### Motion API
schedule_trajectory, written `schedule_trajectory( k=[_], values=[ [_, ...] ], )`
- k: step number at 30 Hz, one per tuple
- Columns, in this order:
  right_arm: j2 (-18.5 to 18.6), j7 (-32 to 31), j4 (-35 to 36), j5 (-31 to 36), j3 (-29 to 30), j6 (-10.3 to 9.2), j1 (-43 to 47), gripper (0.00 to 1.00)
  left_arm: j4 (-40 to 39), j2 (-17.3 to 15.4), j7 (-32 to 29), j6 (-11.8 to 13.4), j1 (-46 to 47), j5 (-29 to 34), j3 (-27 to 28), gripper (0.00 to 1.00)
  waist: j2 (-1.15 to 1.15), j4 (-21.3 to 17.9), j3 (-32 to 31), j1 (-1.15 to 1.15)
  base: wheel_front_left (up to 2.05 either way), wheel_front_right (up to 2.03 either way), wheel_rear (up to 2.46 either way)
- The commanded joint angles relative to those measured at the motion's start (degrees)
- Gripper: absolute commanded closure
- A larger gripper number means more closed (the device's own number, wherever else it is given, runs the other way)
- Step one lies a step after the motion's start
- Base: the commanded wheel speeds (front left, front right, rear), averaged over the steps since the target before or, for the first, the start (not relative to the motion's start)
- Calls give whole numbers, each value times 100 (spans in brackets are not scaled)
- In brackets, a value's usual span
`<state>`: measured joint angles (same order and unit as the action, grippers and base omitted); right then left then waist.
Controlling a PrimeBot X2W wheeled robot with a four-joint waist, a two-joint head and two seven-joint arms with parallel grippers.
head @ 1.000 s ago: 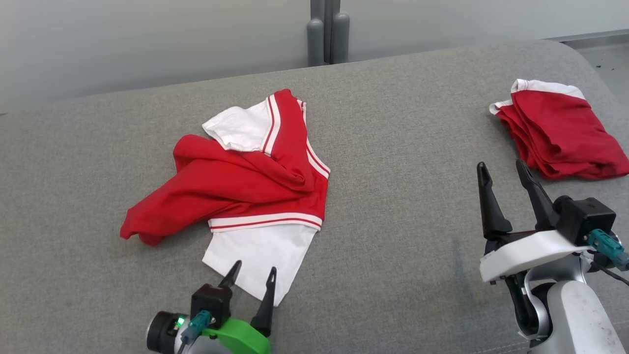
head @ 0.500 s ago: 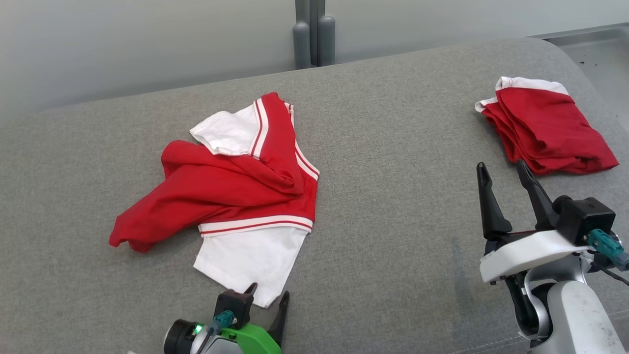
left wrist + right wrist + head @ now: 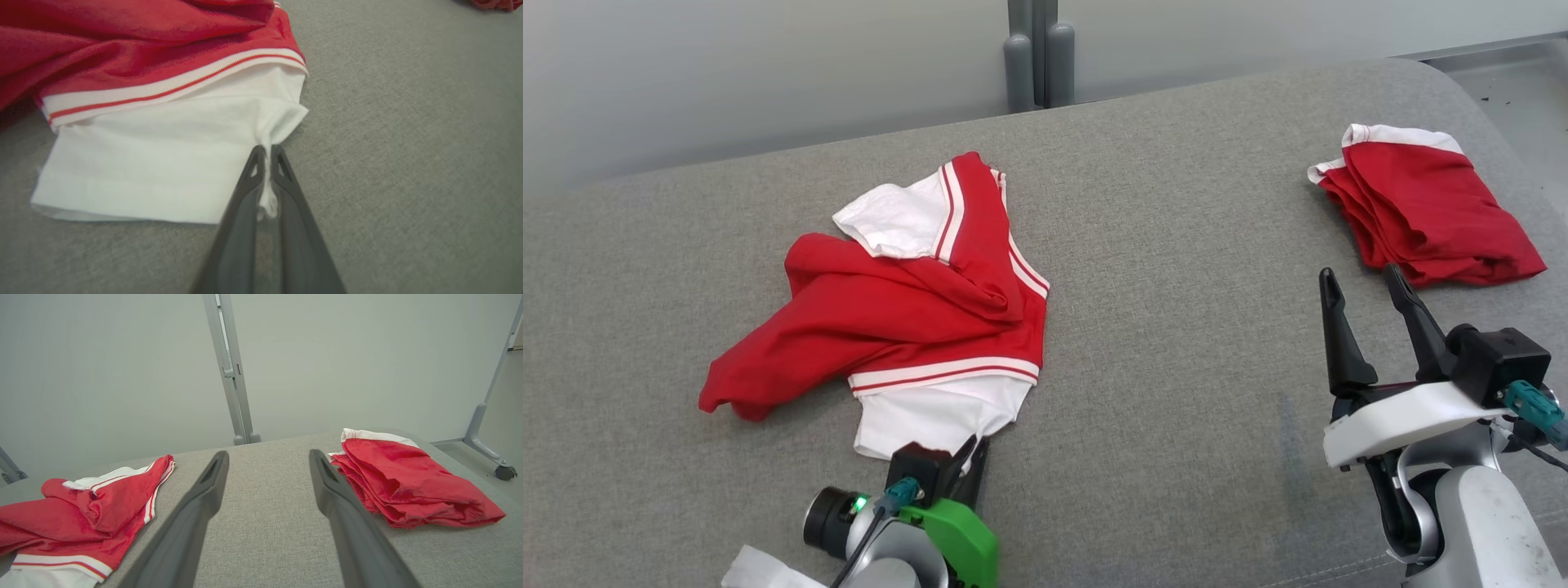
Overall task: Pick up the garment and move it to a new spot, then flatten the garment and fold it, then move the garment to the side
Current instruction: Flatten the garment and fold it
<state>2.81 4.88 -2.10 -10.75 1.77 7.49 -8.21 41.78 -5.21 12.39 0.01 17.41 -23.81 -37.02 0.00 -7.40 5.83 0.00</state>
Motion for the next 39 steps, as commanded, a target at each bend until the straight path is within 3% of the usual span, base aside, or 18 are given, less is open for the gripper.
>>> schedule_trajectory(
  k=[1, 11, 19, 30, 31, 32, 33, 34, 39],
  values=[
    [17, 21, 20, -19, 27, -1, 9, 0, -81, 46, 57, -61, 208, -22, -11, 100, 0, -13, 4, 0, 0, 0, 0],
    [15, 62, -22, -50, 135, 0, -107, 0, -664, 228, -173, -332, 1163, -535, -518, 100, 0, -283, 108, 0, 0, 0, 0],
    [17, 132, -120, -88, 164, 0, -187, 0, -1088, 223, -275, 24, 1814, -1354, -1425, 100, 0, -638, 222, 0, 0, 0, 0],
    [15, 171, -203, 25, 272, 0, -312, 0, -1266, 224, 81, 418, 2271, -2641, -2566, 100, 0, -914, 315, 0, 0, 0, 0],
    [16, 170, -212, 28, 268, -1, -325, 0, -1235, 223, 94, 454, 2297, -2743, -2691, 96, 0, -925, 318, 0, 0, 0, 0],
    [16, 173, -217, 27, 264, 0, -347, 0, -1204, 224, 100, 474, 2329, -2826, -2813, 62, 0, -932, 323, 0, 0, 0, 0],
    [16, 180, -216, 22, 267, 0, -365, 0, -1178, 223, 123, 507, 2358, -2922, -2902, 6, 0, -932, 330, 0, 0, 0, 0],
    [15, 189, -219, 19, 269, 0, -382, 0, -1148, 222, 138, 526, 2380, -2996, -2978, 0, 0, -926, 337, 0, 0, 0, 0],
    [16, 211, -220, 43, 370, 0, -341, 0, -1054, 221, 214, 594, 2510, -3329, -3239, 0, 0, -798, 351, 0, 0, 0, 0]
  ],
)
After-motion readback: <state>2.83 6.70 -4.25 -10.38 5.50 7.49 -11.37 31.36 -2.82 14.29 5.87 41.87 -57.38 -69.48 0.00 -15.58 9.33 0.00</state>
